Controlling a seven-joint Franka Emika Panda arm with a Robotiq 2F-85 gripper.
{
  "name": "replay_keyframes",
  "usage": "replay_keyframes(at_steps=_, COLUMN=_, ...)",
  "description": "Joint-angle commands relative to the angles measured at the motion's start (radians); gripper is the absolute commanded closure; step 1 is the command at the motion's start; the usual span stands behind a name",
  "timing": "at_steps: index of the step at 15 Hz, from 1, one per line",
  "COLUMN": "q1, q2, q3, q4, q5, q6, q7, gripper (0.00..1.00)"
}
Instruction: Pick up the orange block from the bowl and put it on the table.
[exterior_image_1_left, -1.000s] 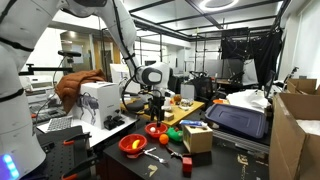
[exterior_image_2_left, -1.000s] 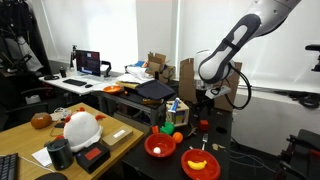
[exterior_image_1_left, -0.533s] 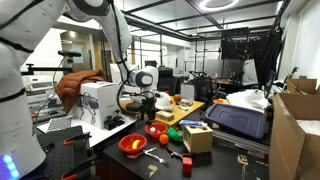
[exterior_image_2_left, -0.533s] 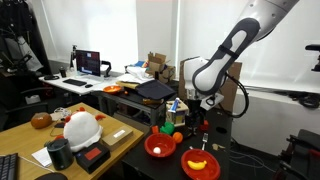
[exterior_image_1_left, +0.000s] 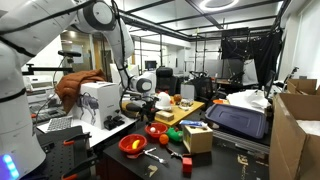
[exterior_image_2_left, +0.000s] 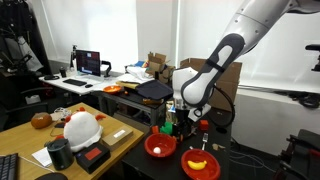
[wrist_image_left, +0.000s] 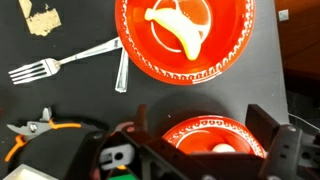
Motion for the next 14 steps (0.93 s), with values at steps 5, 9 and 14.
replay_keyframes(at_steps=5, q1=0.002, q2=0.104, q3=0.033, q4=0.147, q5=0.008, q6=0.052, q7=-0.03, gripper=0.0)
replay_keyframes(at_steps=9, q1=0.004, q2=0.131, q3=0.045, q4=0.183, q5=0.01, q6=0.054, q7=-0.034, gripper=0.0)
replay_keyframes(at_steps=14, q1=0.007, q2=0.11, q3=0.045, q4=0.196, q5=0.009, q6=-0.002, q7=-0.031, gripper=0.0)
